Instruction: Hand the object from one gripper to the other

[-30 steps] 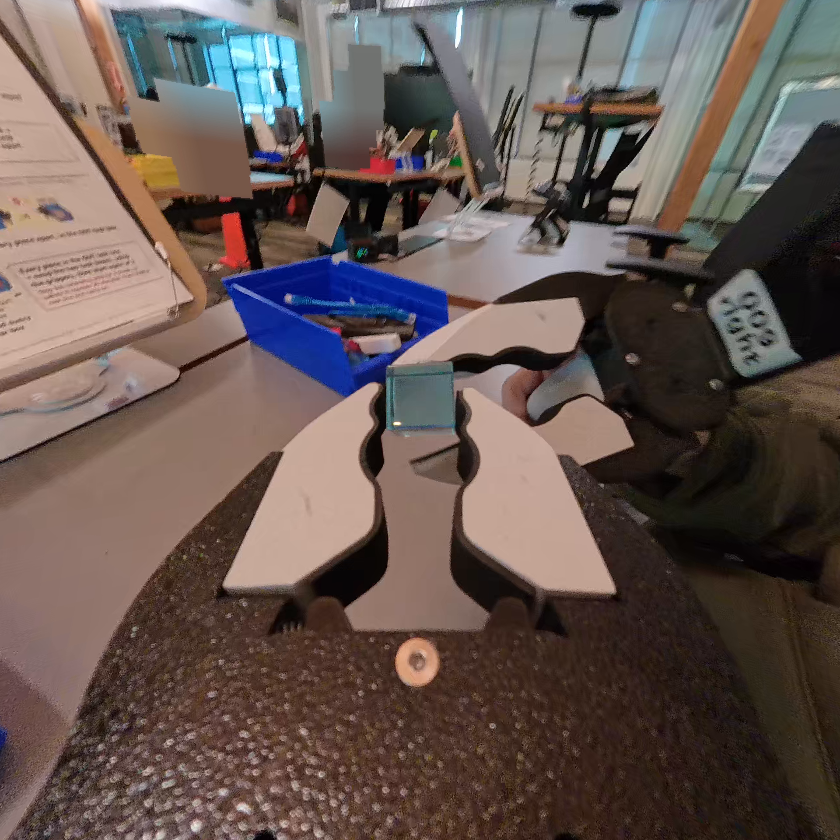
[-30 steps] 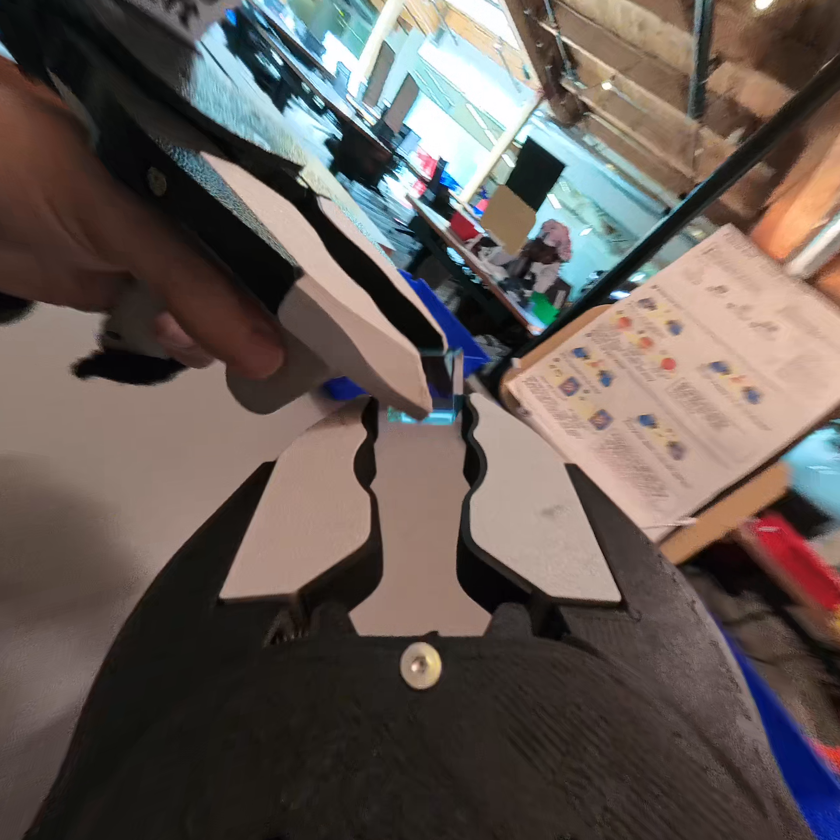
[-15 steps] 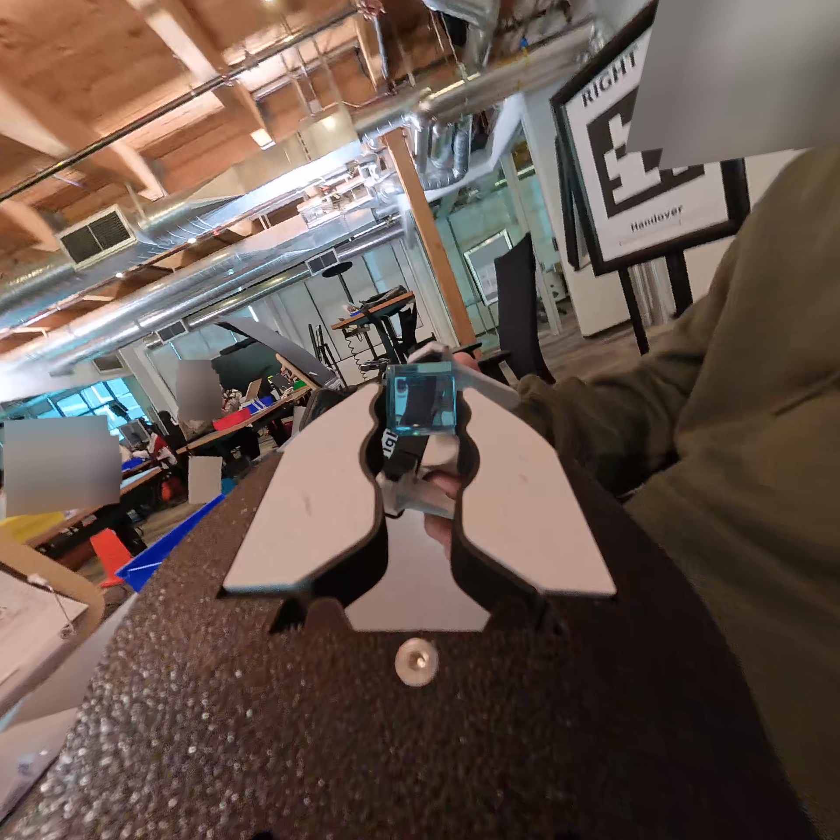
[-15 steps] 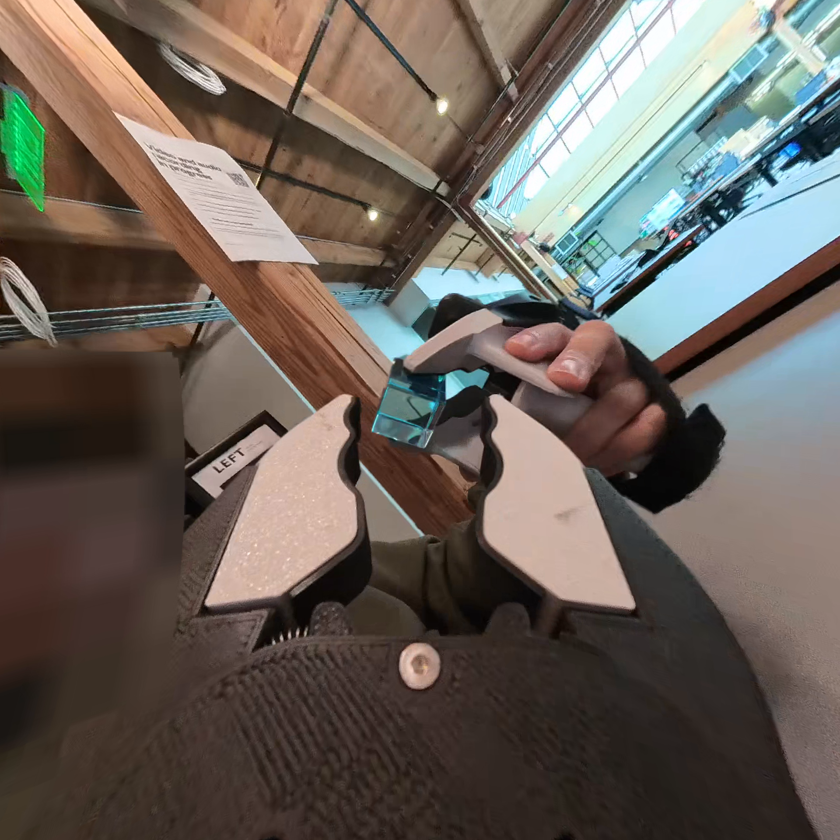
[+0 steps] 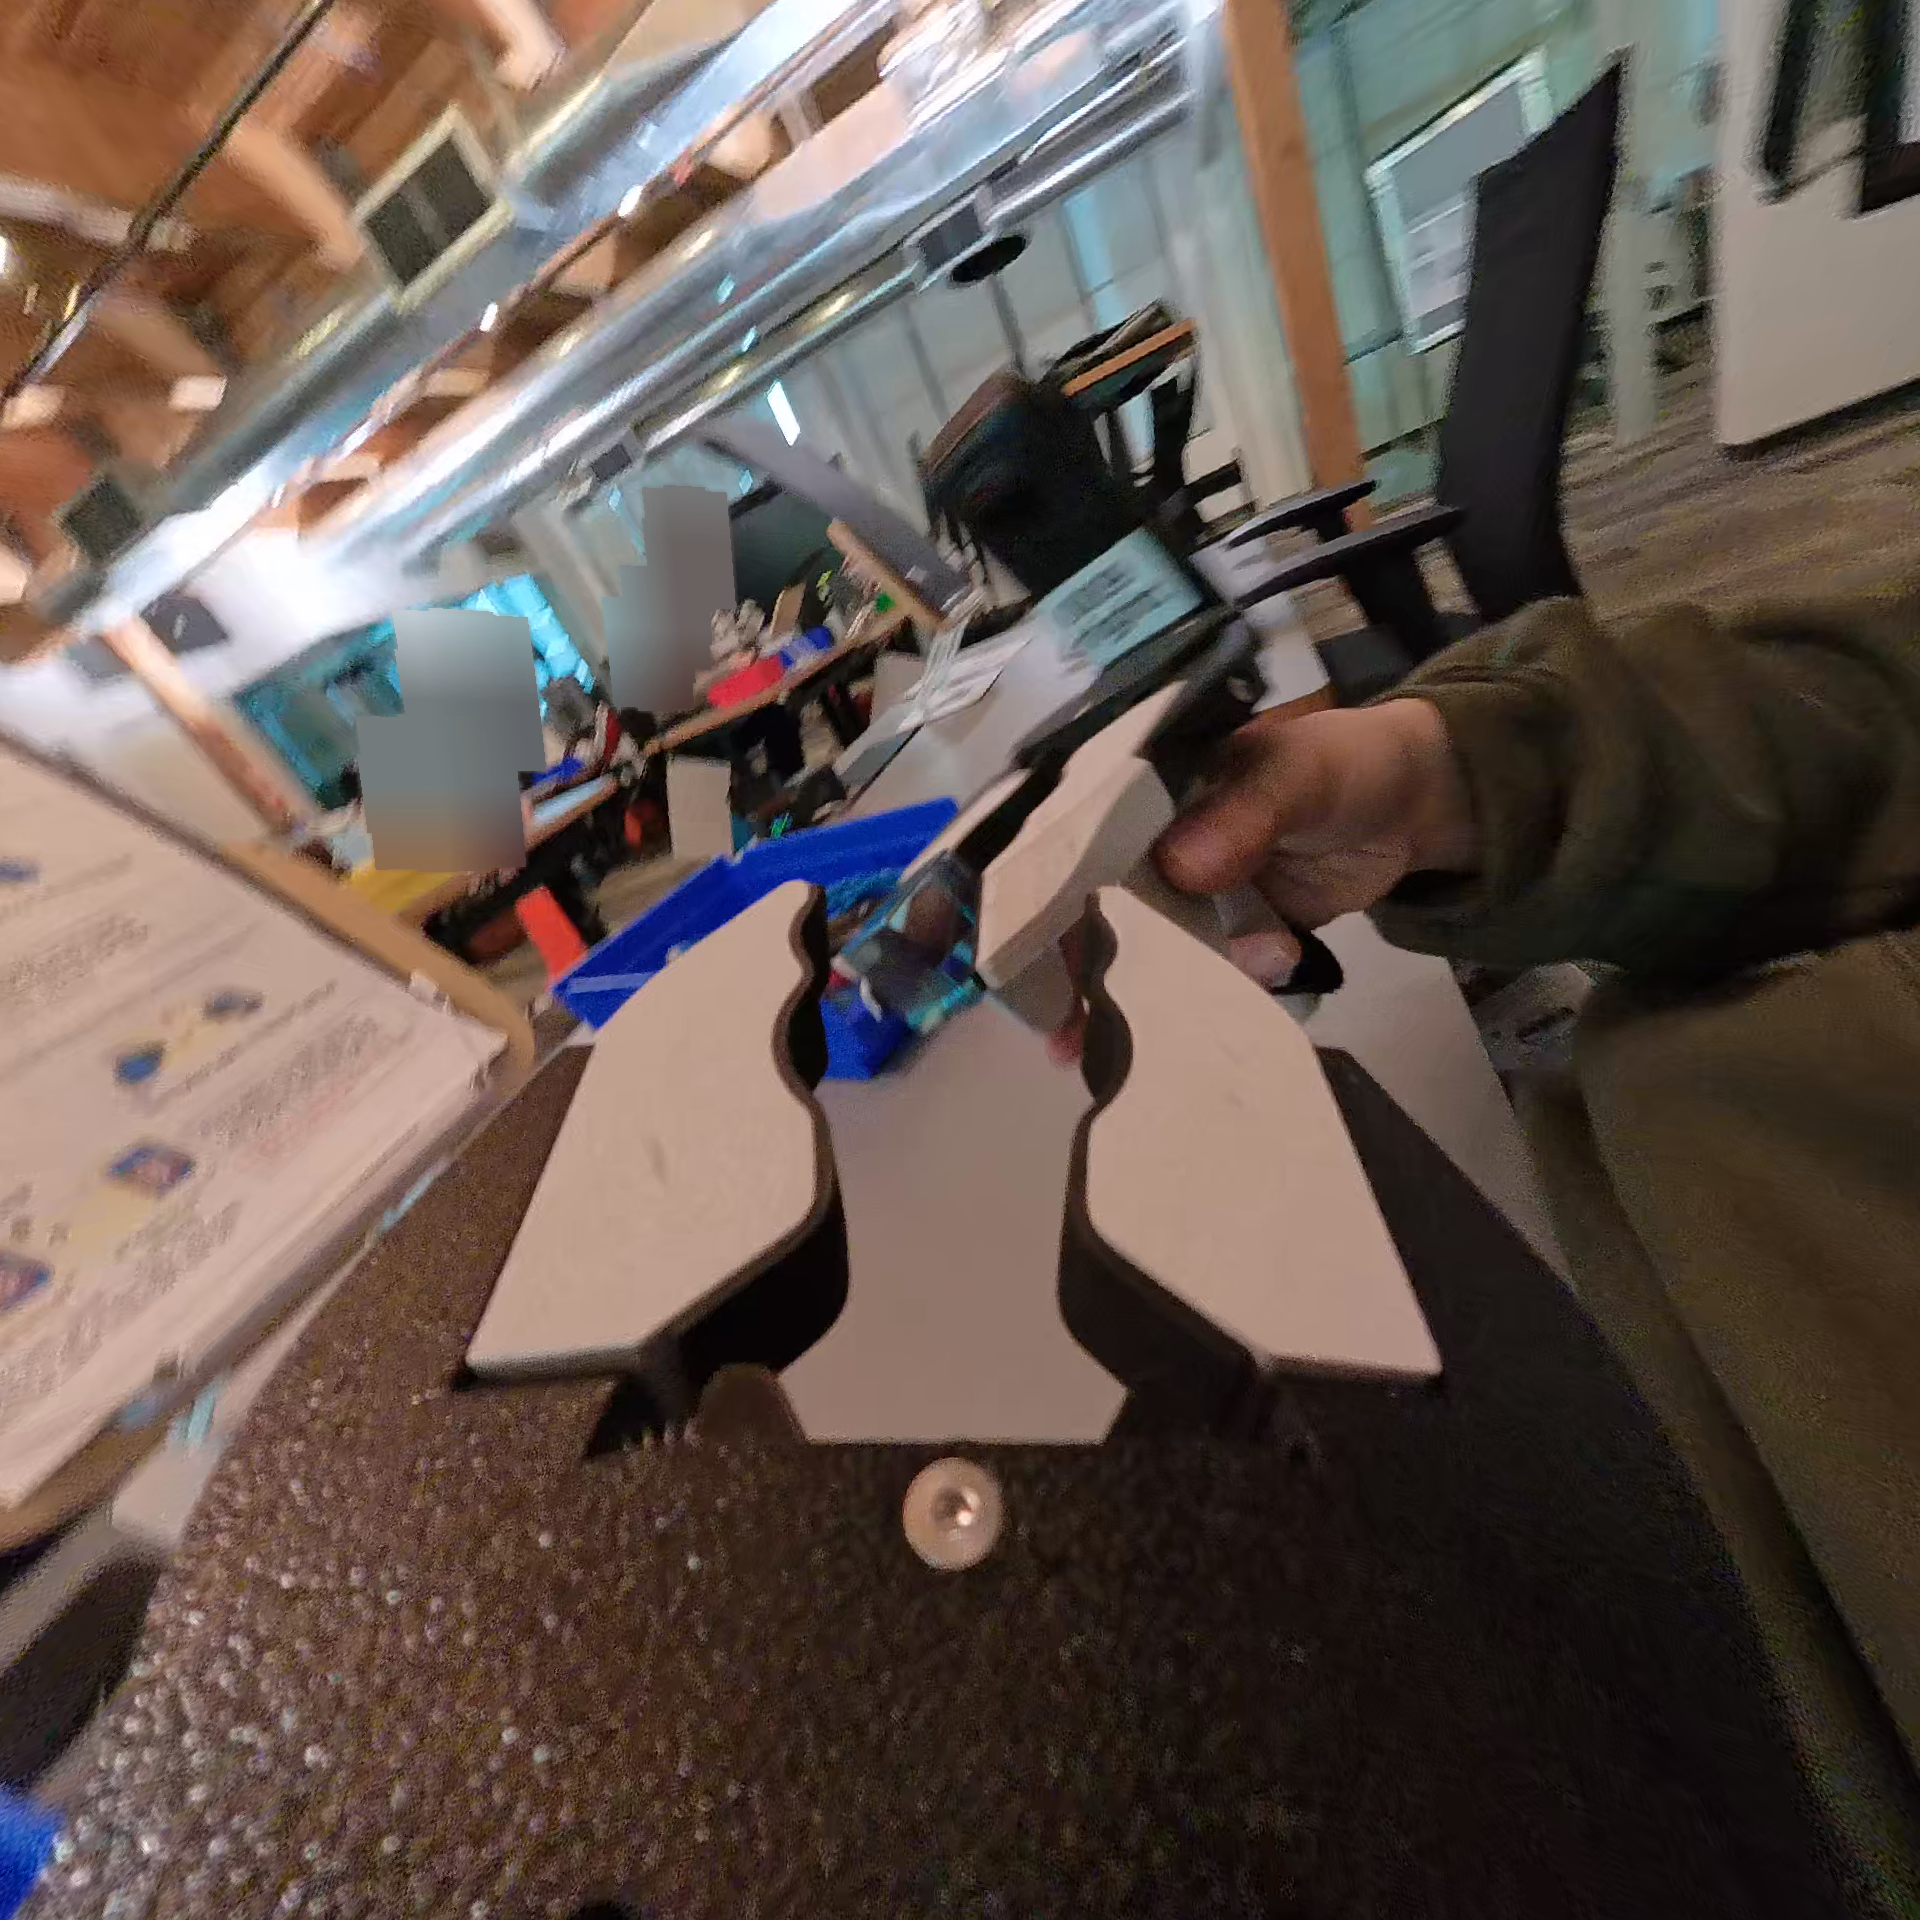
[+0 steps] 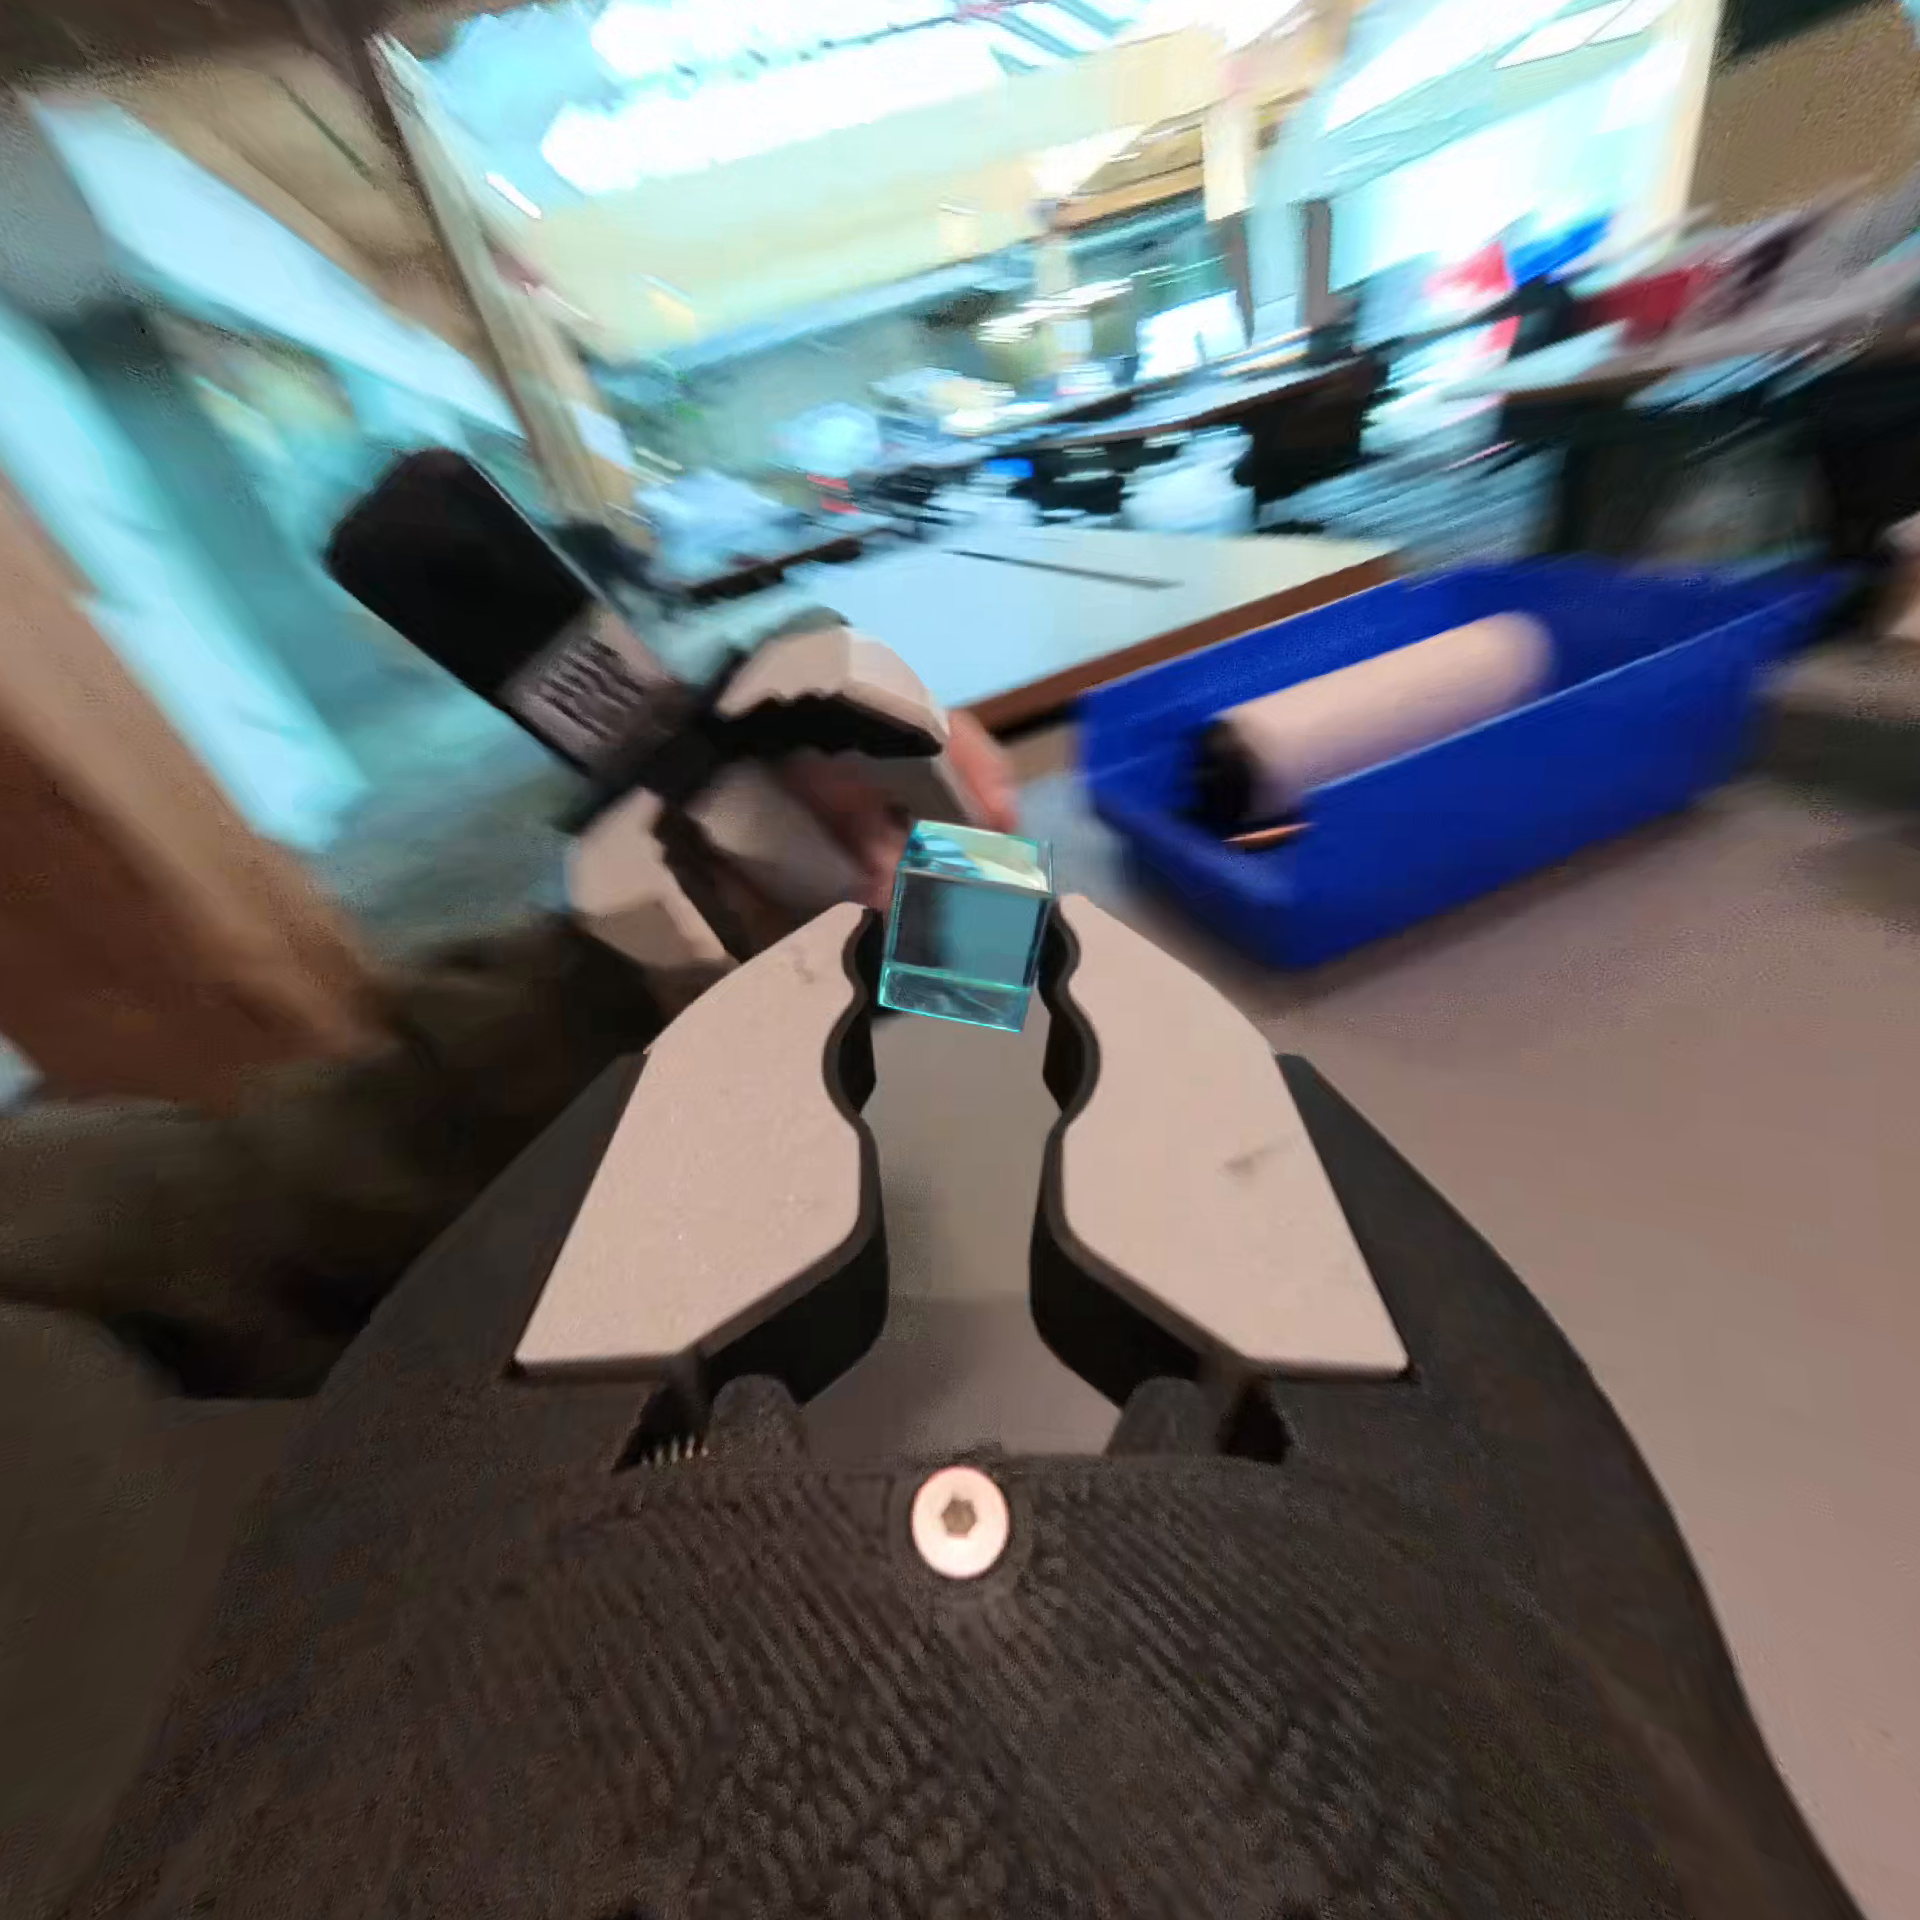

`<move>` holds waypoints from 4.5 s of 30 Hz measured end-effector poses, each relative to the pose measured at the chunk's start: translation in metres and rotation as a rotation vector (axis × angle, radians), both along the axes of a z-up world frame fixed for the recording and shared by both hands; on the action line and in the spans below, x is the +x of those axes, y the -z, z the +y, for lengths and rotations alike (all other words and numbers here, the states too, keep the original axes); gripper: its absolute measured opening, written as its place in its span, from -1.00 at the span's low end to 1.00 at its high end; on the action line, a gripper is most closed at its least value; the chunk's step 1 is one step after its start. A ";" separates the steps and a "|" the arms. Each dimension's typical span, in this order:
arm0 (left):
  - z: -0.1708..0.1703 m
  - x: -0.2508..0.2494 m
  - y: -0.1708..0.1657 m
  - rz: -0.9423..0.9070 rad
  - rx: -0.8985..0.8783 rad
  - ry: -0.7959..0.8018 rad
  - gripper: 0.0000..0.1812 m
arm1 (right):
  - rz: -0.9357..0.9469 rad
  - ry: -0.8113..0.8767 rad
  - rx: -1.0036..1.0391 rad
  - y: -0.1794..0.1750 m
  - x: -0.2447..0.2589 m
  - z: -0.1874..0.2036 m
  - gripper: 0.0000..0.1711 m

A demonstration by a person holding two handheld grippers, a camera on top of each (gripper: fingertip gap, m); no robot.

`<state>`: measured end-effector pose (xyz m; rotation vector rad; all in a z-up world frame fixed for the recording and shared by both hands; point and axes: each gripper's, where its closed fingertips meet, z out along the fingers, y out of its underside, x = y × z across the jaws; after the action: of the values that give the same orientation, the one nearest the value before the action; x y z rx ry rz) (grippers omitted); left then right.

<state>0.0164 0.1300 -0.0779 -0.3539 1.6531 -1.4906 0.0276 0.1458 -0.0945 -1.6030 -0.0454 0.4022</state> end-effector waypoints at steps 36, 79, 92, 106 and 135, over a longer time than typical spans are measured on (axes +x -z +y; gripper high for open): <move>-0.004 -0.004 0.023 0.492 -0.194 0.152 -0.69 | -0.809 -0.101 0.165 -0.009 -0.028 -0.038 -0.46; -0.041 -0.062 0.128 0.897 0.429 0.439 -0.64 | -1.453 -0.454 -0.291 0.112 -0.072 -0.034 -0.67; 0.005 0.037 0.019 0.427 -0.181 -0.288 -0.47 | -1.823 0.602 -0.126 0.000 0.040 -0.008 -0.67; -0.004 0.036 0.022 0.336 -0.028 -0.258 -0.72 | -1.340 0.296 -0.050 0.007 0.008 -0.009 -0.41; -0.002 0.000 0.002 0.217 -0.190 0.141 -0.71 | -0.343 0.036 0.291 -0.027 -0.013 -0.014 -0.71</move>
<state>0.0169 0.1280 -0.0797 -0.5282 1.7383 -1.7736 0.0142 0.1320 -0.0673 -1.3669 -0.3219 0.0831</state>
